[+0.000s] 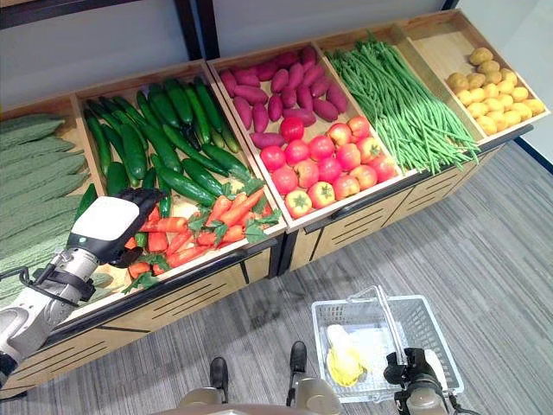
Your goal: Get the vegetables into the basket
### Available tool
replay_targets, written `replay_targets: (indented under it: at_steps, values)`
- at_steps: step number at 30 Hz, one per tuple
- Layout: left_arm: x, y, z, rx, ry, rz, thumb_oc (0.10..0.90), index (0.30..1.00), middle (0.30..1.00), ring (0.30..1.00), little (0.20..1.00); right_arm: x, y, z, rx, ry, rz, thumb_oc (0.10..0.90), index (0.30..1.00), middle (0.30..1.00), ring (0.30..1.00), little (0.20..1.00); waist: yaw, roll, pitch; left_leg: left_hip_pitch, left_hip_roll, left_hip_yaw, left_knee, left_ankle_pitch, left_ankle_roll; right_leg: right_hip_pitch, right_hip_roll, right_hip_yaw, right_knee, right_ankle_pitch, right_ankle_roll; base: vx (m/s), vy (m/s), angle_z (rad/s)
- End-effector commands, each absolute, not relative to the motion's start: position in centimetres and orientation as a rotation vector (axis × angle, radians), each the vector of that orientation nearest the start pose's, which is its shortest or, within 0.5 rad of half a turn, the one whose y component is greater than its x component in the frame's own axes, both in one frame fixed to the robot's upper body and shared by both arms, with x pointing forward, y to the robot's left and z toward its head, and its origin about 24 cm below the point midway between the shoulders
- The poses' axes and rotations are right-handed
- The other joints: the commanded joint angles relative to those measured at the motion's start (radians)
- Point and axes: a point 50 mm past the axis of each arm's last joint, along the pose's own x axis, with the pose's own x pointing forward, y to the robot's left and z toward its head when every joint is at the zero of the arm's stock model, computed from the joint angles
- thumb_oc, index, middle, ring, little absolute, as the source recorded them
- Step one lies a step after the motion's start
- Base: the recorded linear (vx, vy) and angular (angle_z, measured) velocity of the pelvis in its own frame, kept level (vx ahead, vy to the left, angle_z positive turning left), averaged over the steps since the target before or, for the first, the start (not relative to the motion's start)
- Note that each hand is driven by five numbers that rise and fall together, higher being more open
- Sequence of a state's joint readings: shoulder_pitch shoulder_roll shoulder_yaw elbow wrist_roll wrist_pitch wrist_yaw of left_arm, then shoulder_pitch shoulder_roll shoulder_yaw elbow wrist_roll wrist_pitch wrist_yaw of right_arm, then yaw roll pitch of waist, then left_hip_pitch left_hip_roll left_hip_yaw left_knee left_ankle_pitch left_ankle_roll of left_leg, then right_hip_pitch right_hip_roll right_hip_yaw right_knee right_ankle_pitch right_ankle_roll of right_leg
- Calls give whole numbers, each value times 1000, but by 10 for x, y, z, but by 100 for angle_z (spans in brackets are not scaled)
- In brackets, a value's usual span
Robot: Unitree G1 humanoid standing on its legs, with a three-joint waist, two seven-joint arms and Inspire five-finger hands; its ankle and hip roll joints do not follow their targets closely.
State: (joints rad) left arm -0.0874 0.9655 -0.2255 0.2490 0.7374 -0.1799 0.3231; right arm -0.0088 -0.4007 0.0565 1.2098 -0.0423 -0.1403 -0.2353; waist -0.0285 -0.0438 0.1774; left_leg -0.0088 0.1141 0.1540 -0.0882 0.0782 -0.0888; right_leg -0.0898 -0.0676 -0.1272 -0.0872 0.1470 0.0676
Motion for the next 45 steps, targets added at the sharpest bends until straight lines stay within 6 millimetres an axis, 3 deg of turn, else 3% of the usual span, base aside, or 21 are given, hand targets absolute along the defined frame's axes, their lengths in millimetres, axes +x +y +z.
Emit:
replay_targets:
  at_steps: [1,6,7,8,10,11,23,26,27,30,34,36,37,39,43,45]
  values:
    - [283,298,132,1661,-349,128,900,1000,1000,1000,1000,134,-332,-104,-658,883,-418,400,300,300,300,300,-12,-45,-34,26,19,30,1,-46,-18,-1,-117,9,10,6,122,5,3,-5]
    - [286,303,115,1648,-263,119,900,1000,1000,1000,1000,135,-332,-103,-665,876,-414,400,300,300,300,300,-15,-47,-34,27,21,36,1,-47,-18,-6,-116,14,9,7,122,1,2,-8]
    - [287,304,109,1649,-236,116,835,909,909,909,909,137,-332,-102,-668,872,-413,400,300,300,300,300,-17,-48,-33,28,21,39,1,-48,-18,-7,-116,15,10,8,122,5,8,-9]
    - [287,308,97,1656,-176,107,614,599,599,599,599,138,-332,-102,-671,868,-408,400,300,300,300,300,-22,-50,-34,31,21,42,1,-48,-17,-7,-115,19,10,8,122,5,7,-6]
    - [288,310,90,1654,-146,104,567,533,533,533,533,139,-331,-102,-673,865,-403,400,300,300,300,300,-24,-51,-34,32,22,45,1,-49,-17,-8,-115,21,10,8,123,5,11,-5]
    - [288,312,79,1648,-97,90,400,300,300,300,300,141,-331,-102,-677,860,-395,400,300,300,300,300,-28,-53,-33,36,22,50,1,-50,-18,-9,-114,26,10,8,123,1,18,-5]
    - [290,310,68,1642,-66,75,400,300,300,300,300,140,-323,-105,-674,855,-368,400,300,300,300,300,-33,-54,-31,52,22,68,1,-56,-17,-11,-114,45,9,12,125,2,5,-6]
    - [290,312,74,1649,-85,92,400,300,300,300,300,139,-321,-107,-672,861,-362,400,300,300,300,300,-33,-52,-36,59,21,69,1,-59,-18,-3,-114,44,8,9,125,11,-2,-3]
    - [290,312,87,1639,-141,130,400,300,300,300,300,136,-320,-108,-667,869,-362,400,300,300,300,300,-28,-52,-43,65,21,67,1,-61,-18,6,-115,41,8,6,126,33,-9,-3]
    - [288,313,99,1612,-187,181,400,300,300,300,300,133,-319,-110,-662,877,-359,400,300,300,300,300,-27,-53,-48,71,21,64,1,-63,-18,15,-116,37,7,3,126,11,-4,0]
    - [279,308,133,1415,-369,349,400,300,300,300,300,125,-316,-115,-641,905,-364,400,300,300,300,300,-15,-56,-64,80,21,56,1,-69,-19,34,-118,26,5,-4,126,11,-6,2]
    - [272,298,144,1145,-472,466,400,300,300,300,300,123,-313,-117,-630,917,-368,400,300,300,300,300,-6,-61,-68,84,20,48,1,-71,-18,42,-120,17,4,-7,124,1,-10,10]
    - [270,299,144,1143,-468,468,400,300,300,300,300,123,-314,-117,-634,917,-366,400,300,300,300,300,-10,-59,-68,85,20,47,1,-72,-18,43,-120,16,4,-7,124,-3,-2,10]
    - [264,284,154,920,-560,492,400,300,300,300,300,124,-311,-118,-630,921,-362,400,300,300,300,300,-4,-62,-73,85,17,44,1,-73,-15,51,-123,10,3,-9,121,-3,3,10]
    - [261,278,161,875,-600,472,400,300,300,300,300,125,-310,-118,-630,919,-351,400,300,300,300,300,-4,-60,-76,86,16,41,1,-74,-14,54,-125,8,3,-9,121,-3,8,6]
    - [257,266,167,749,-662,443,400,300,300,300,300,123,-308,-120,-617,922,-342,400,300,300,300,300,-1,-61,-81,87,14,38,1,-75,-12,58,-128,4,3,-10,120,0,0,0]
